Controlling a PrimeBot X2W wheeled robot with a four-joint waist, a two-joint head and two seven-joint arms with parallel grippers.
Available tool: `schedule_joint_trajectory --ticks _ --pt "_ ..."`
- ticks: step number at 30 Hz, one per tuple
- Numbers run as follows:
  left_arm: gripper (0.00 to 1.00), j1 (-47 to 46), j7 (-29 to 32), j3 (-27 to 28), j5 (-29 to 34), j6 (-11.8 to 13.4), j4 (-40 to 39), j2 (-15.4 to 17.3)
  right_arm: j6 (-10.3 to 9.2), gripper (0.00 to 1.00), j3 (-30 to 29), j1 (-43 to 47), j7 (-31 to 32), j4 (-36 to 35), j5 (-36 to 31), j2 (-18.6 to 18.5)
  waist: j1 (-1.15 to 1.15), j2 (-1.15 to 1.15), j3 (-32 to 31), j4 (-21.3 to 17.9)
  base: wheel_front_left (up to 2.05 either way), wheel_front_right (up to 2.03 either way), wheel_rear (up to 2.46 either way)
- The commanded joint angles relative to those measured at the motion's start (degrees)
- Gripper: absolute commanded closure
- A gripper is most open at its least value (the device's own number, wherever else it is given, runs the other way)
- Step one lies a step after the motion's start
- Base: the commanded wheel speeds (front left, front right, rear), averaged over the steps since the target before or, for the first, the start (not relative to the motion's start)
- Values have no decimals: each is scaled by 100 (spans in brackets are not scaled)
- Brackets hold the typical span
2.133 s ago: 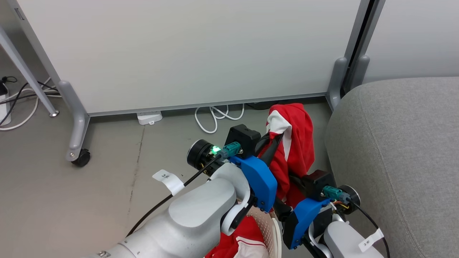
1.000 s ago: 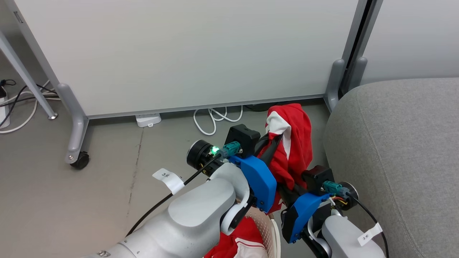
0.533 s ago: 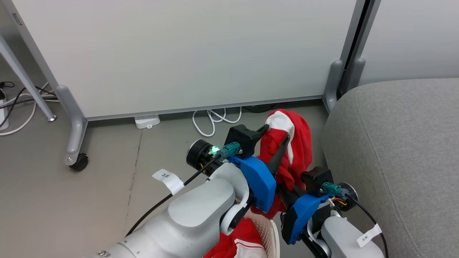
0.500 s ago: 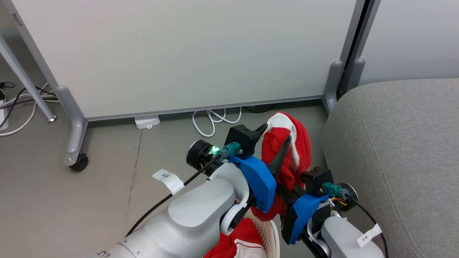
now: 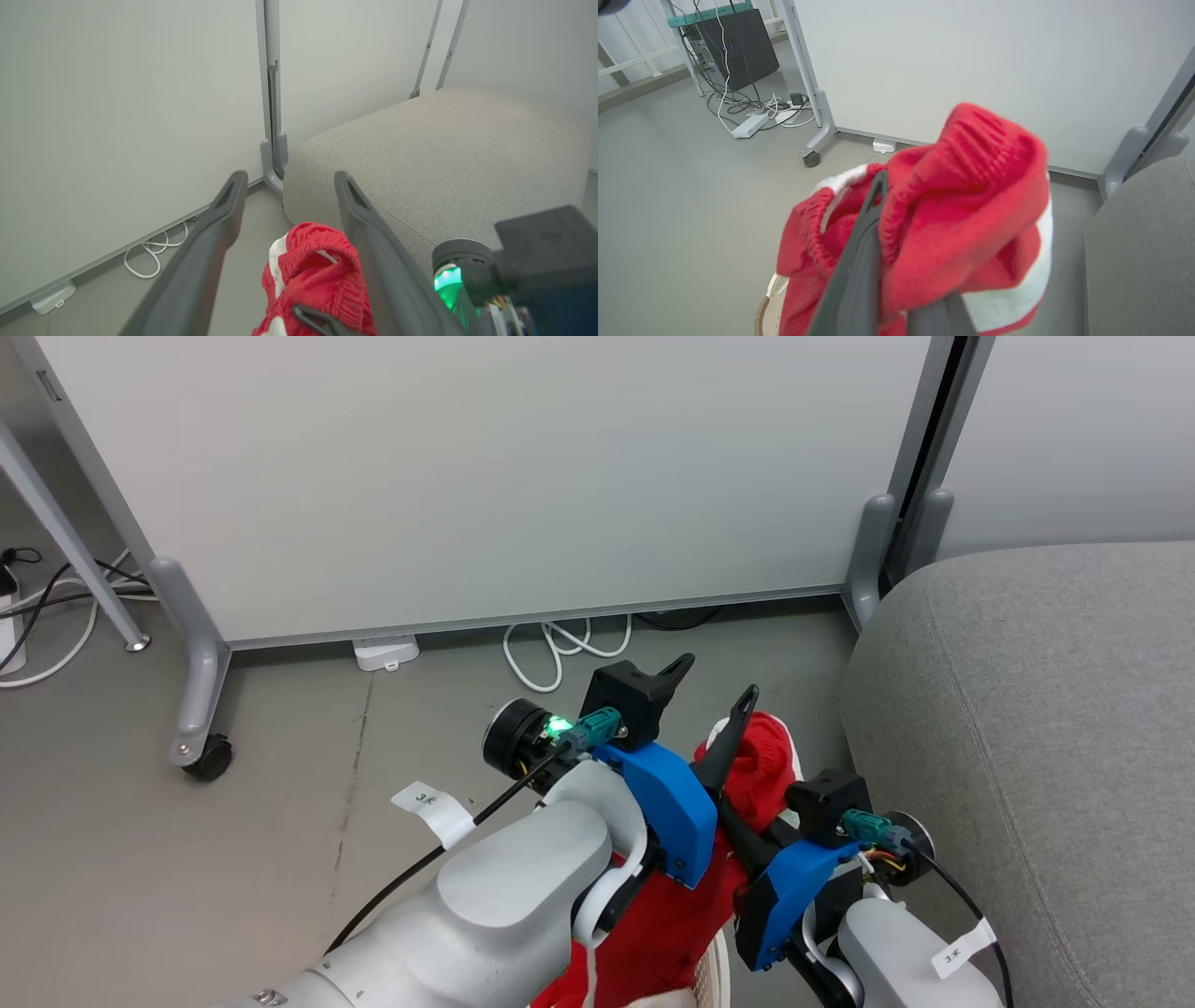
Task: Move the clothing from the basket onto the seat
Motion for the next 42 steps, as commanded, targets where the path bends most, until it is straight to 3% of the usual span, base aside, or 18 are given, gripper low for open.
schedule_joint_trajectory --ticks 1,10,23,31,42 --pt "0 60 -61 -18 -27 6 26 2 3 100 -12 -99 -16 19 -5 -13 0 0 0 4 0 0 0" --pt "0 221 -251 223 255 190 61 3 3 100 -72 -43 -58 -6 115 -13 0 0 3 19 0 0 0" --pt "0 1552 -254 1837 1847 187 -1149 425 3 100 -294 -52 -83 -87 54 -13 0 0 67 68 0 0 0" --pt "0 2481 -255 2807 2676 -117 -1767 560 3 100 -389 -15 -95 -159 -24 -12 0 0 90 51 0 0 0" --pt "0 3273 -255 3613 3450 -860 -1817 523 3 100 -472 70 -103 -214 -109 -12 0 0 79 23 0 0 0"
